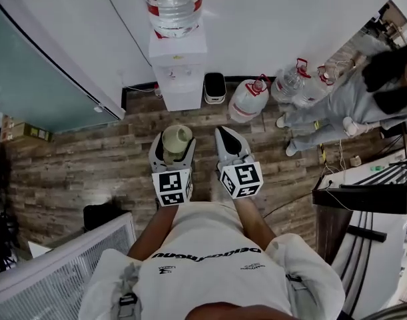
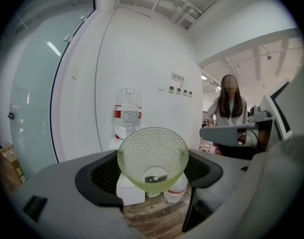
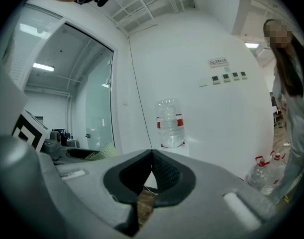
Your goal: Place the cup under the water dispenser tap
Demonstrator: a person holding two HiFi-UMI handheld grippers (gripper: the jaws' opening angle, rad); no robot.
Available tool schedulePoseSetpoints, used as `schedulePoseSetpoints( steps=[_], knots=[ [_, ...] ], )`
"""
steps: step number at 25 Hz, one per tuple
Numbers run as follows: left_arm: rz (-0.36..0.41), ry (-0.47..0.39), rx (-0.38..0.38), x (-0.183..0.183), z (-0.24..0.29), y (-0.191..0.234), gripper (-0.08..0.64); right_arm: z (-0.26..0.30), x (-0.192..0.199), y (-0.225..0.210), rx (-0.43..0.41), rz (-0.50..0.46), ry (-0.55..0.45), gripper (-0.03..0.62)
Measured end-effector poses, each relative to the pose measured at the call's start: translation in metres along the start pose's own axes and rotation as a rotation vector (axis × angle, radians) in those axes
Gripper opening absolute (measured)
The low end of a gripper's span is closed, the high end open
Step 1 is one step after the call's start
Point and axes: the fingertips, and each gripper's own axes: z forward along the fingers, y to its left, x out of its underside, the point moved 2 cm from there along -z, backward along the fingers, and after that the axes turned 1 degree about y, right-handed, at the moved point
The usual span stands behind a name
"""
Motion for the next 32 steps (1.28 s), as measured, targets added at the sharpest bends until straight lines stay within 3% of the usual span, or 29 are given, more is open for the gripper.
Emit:
schedulePoseSetpoints(
  steps=[14,22,32],
  knots=[
    [0.072,0.03,0.124,-0.054,0.139,0.106,0.374,0.169,-0.036,-0.023,0.142,0.041,0.02,-0.002],
    [0.055,0.08,0.166,-0.039,0.177,0.129,0.374,0.207,-0.025,-0.033,0.193,0.048,0.07,-0.002],
    [0.048,0.137,0.154,-0.005,0.22,0.131,0.374,0.237,0.014,-0.064,0.201,0.052,0.125,-0.002]
  ],
)
